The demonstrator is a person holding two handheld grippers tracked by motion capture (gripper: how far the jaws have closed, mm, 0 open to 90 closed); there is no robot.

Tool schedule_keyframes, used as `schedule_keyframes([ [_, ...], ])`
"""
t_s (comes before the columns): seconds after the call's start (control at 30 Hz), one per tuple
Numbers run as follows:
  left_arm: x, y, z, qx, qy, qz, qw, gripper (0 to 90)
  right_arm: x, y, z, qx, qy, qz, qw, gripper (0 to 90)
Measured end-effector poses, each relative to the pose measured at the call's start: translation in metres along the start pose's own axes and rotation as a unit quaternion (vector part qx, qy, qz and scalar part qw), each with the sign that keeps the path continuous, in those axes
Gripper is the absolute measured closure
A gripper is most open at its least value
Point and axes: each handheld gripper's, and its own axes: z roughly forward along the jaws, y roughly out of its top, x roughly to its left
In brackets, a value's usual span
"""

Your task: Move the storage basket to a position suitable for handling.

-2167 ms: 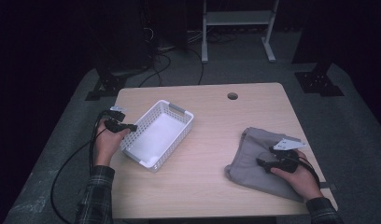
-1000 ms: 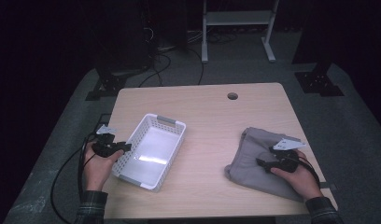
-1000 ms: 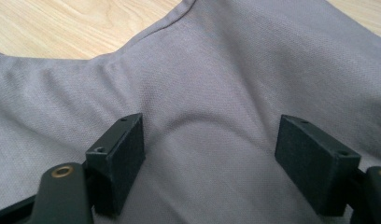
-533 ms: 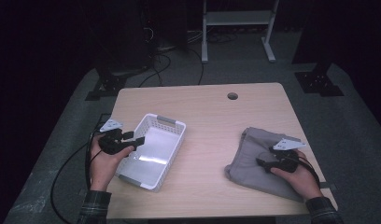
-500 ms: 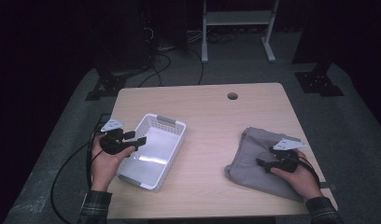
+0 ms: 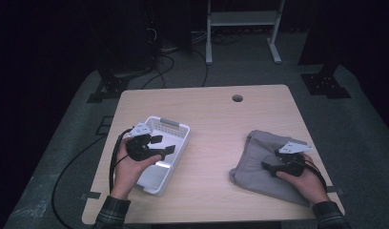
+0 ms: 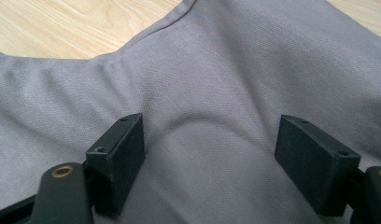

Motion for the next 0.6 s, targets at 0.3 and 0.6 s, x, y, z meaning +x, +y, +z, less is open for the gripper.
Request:
schedule_keyframes([
  [0.3,-0.033,0.007,0.023,0.001,-0.019,0.023,0.9996,26.3,0.000,0.000,0.000,0.000,0.000,0.000,1.0000,22.8],
  [0.6,-0.063,0.004,0.052,0.012,-0.043,0.041,0.9982,23.0,0.000,0.000,0.000,0.000,0.002,-0.001,1.0000,22.8],
])
